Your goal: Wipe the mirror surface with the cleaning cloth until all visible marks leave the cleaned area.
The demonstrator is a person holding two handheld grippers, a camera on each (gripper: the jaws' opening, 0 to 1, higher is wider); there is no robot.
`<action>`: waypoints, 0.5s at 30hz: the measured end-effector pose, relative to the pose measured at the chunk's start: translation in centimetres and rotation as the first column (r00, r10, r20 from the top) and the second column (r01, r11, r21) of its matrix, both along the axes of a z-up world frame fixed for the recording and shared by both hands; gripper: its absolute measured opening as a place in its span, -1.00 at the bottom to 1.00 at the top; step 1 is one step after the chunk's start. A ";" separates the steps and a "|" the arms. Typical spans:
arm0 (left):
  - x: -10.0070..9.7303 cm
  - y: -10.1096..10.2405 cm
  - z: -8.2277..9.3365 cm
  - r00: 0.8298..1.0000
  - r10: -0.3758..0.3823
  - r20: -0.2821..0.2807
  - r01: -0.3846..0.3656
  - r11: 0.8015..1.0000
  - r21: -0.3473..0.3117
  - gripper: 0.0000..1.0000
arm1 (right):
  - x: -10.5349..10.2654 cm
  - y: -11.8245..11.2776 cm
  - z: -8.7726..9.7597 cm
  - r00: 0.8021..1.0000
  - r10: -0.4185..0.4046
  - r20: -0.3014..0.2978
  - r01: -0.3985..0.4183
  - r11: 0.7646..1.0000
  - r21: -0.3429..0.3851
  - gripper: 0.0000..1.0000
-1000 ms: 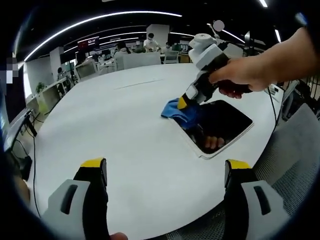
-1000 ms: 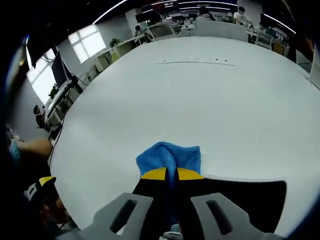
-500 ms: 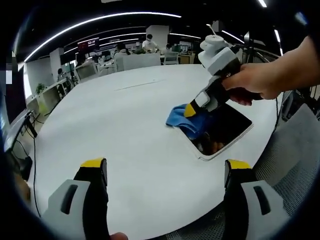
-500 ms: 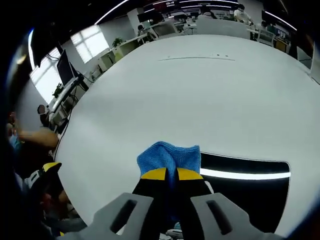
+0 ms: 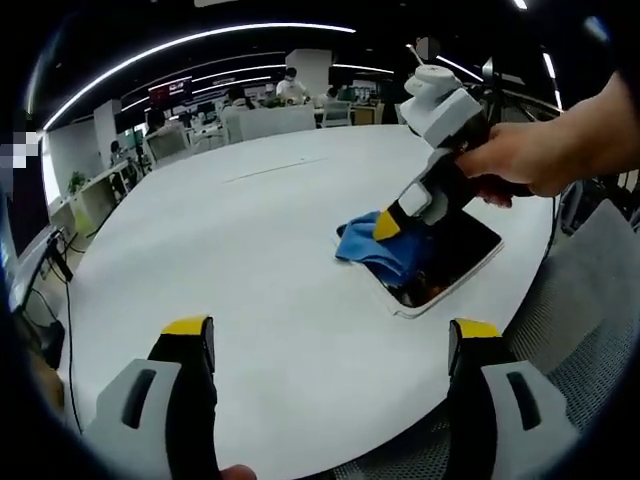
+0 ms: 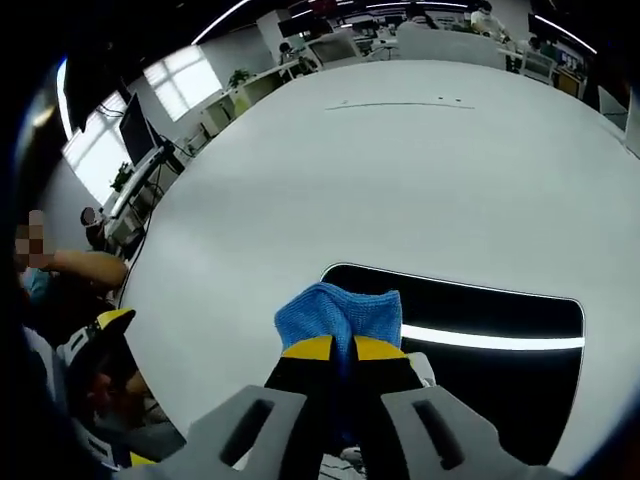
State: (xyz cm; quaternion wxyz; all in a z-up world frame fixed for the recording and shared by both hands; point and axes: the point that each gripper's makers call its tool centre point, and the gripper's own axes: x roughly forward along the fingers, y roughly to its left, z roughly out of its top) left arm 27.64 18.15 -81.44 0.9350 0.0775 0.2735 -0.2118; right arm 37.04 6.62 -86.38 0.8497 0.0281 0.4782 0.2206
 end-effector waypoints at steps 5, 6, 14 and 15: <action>-0.1 -0.1 -0.3 1.000 -0.009 -0.015 0.009 1.000 -0.001 0.96 | 0.0 0.1 0.0 1.000 -0.009 0.002 0.009 1.000 -0.012 -1.00; -0.1 -0.1 -0.3 1.000 -0.009 -0.014 0.009 1.000 -0.002 0.96 | 0.1 0.1 0.0 1.000 -0.024 -0.007 0.024 1.000 -0.004 -1.00; -0.1 -0.3 -0.2 1.000 -0.020 -0.010 0.020 1.000 0.006 0.96 | 0.2 0.1 -0.1 0.999 0.035 0.008 -0.035 0.999 -0.027 -1.00; -0.1 -0.2 -0.2 1.000 -0.019 -0.010 0.019 1.000 0.008 0.96 | 0.3 0.0 -0.1 1.000 0.025 0.000 -0.025 1.000 -0.014 -1.00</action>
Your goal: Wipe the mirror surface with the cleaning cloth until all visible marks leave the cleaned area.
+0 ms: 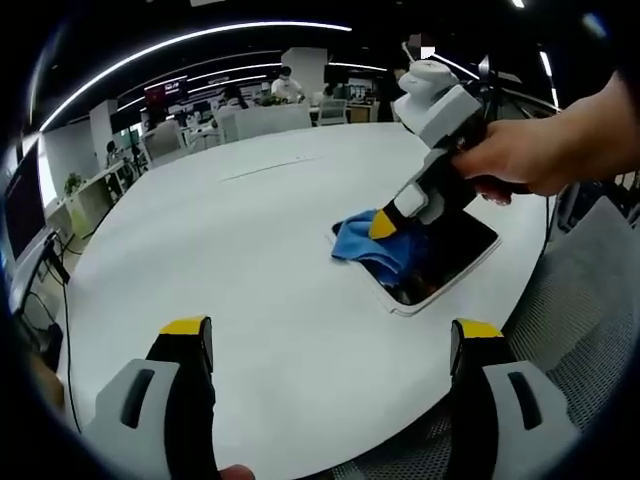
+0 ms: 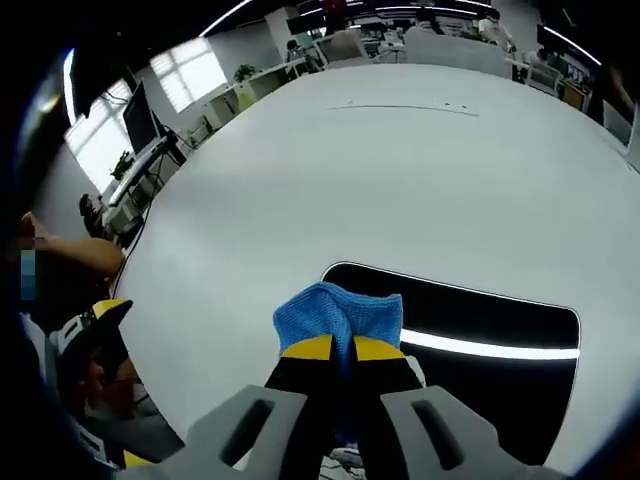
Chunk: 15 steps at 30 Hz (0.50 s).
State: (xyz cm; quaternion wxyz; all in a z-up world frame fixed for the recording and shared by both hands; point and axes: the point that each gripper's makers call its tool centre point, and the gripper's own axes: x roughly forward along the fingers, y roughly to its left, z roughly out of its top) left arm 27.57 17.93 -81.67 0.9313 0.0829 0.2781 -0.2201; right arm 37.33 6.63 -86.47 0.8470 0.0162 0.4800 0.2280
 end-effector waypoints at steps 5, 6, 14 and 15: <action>0.1 0.1 0.0 1.000 0.007 0.002 -0.007 1.000 -0.005 0.96 | -0.1 -0.2 0.0 1.000 0.023 0.009 -0.023 1.000 0.010 -1.00; 0.0 0.1 0.0 1.000 0.004 0.000 -0.004 1.000 -0.002 0.96 | -0.1 -0.5 0.0 1.000 0.016 0.013 -0.016 1.000 0.007 -1.00; 0.1 0.3 0.2 1.000 0.020 0.007 -0.020 1.000 -0.013 0.96 | -0.2 -1.3 0.0 1.000 0.010 0.024 -0.010 1.000 0.019 -1.00; 0.1 0.3 0.1 1.000 0.022 0.006 -0.022 1.000 -0.014 0.97 | -0.2 -1.5 0.0 1.000 0.010 0.025 -0.011 1.000 0.017 -1.00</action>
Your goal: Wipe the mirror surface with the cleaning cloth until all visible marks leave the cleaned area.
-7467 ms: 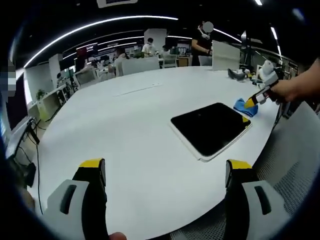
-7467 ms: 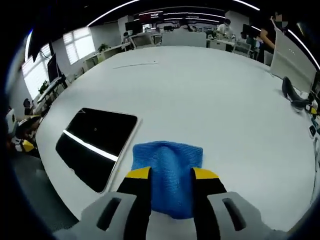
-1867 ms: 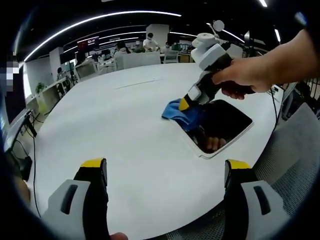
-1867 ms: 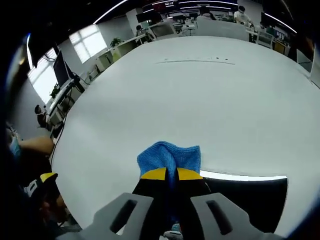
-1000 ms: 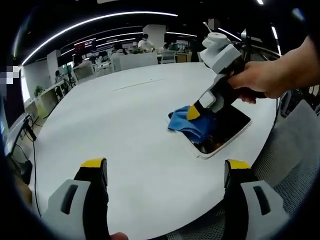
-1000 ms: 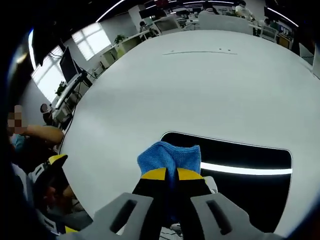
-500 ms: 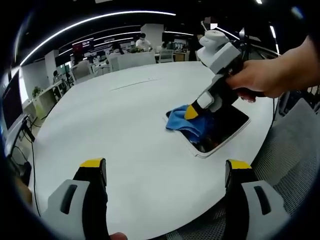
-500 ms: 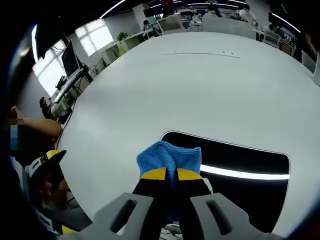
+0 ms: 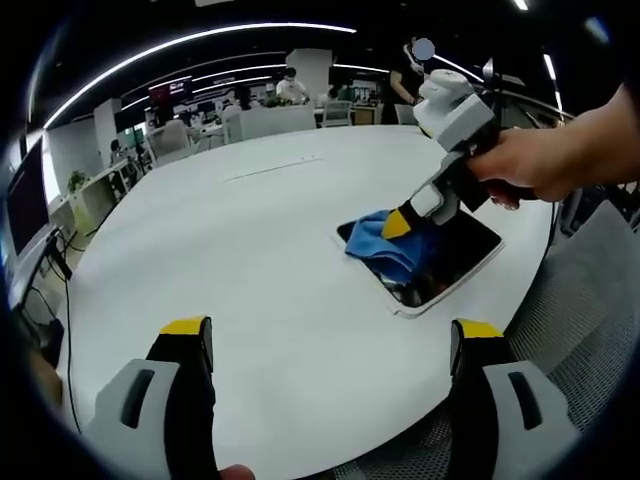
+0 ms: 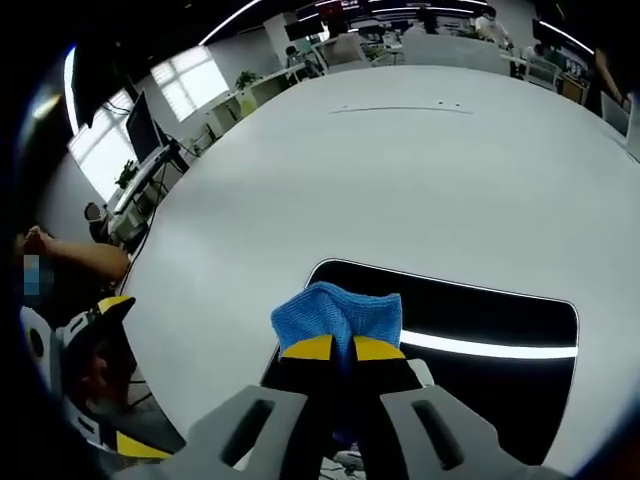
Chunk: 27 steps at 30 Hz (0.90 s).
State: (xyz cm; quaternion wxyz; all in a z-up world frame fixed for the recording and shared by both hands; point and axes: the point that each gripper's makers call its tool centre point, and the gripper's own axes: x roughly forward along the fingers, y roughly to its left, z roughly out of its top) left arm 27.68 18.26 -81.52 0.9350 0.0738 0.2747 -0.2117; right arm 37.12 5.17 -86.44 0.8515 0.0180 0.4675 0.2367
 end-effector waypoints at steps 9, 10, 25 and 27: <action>0.2 0.2 0.4 1.000 0.015 0.021 -0.015 1.000 -0.003 0.98 | -0.3 -2.5 0.0 0.997 -0.066 -0.036 0.068 0.997 0.035 -1.00; 0.2 0.2 0.5 1.000 0.017 0.025 -0.017 1.000 -0.006 0.98 | -0.3 -2.8 0.0 0.998 -0.062 -0.029 0.062 0.998 0.025 -1.00; 0.1 -0.1 0.2 1.000 -0.004 0.017 0.003 1.000 0.010 0.98 | -0.3 -6.8 -0.1 0.998 -0.059 0.014 0.060 0.998 -0.017 -1.00; 0.1 -0.1 0.1 1.000 -0.004 0.016 0.004 1.000 0.011 0.98 | -0.3 -7.5 -0.1 0.998 -0.065 0.011 0.065 0.998 -0.010 -1.00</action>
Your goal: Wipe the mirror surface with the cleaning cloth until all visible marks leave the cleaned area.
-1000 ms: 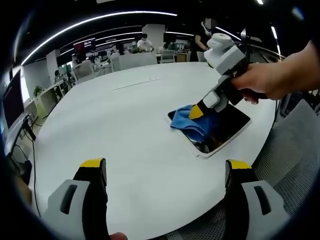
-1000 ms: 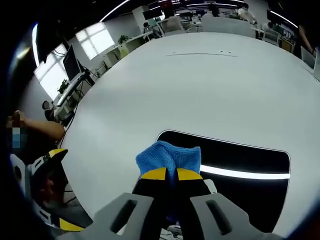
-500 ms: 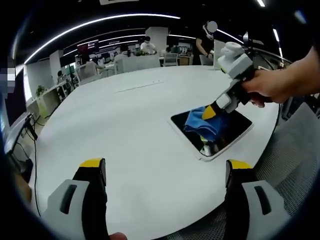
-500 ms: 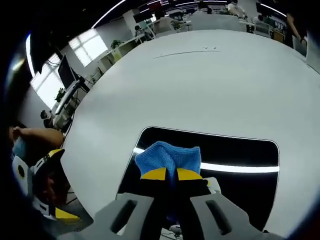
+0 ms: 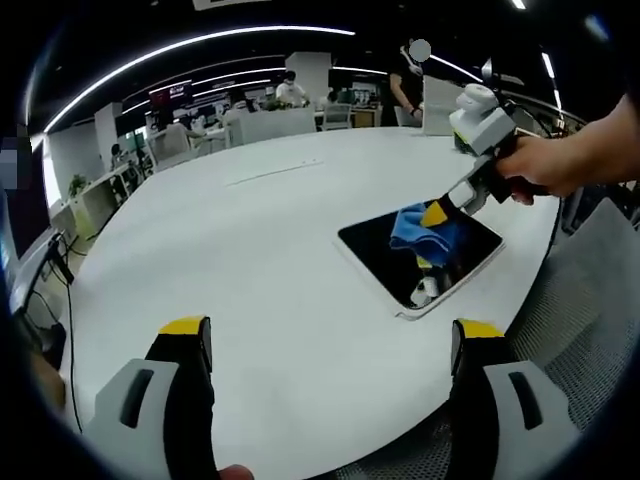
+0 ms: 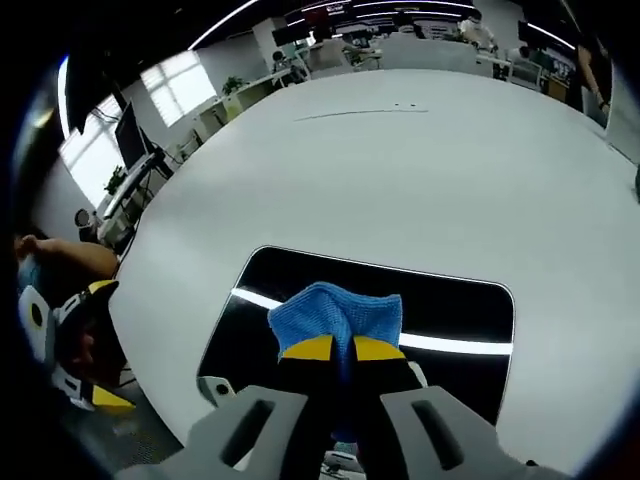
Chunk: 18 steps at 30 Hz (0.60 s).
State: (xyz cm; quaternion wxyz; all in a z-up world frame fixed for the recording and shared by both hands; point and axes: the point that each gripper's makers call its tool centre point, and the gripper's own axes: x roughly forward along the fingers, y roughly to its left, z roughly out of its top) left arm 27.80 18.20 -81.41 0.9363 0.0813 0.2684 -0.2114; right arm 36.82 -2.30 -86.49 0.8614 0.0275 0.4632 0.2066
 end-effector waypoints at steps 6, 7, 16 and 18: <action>0.0 0.2 0.1 1.000 0.015 0.001 -0.015 1.000 -0.008 0.98 | 0.0 -1.2 0.0 1.000 -0.008 -0.007 0.008 1.000 0.012 -1.00; 0.0 0.2 0.1 1.000 0.016 0.001 -0.016 1.000 -0.007 0.98 | 0.0 -1.4 0.0 1.000 -0.003 -0.010 0.003 1.000 0.008 -1.00; 0.0 0.5 0.3 0.999 0.037 0.006 -0.037 0.999 -0.016 0.98 | -0.4 -3.9 0.0 0.999 -0.042 -0.012 0.043 0.998 0.042 -1.00; 0.0 0.4 0.3 0.999 0.037 0.005 -0.037 0.999 -0.014 0.98 | -0.5 -4.6 0.0 0.999 -0.050 -0.015 0.051 0.998 0.040 -1.00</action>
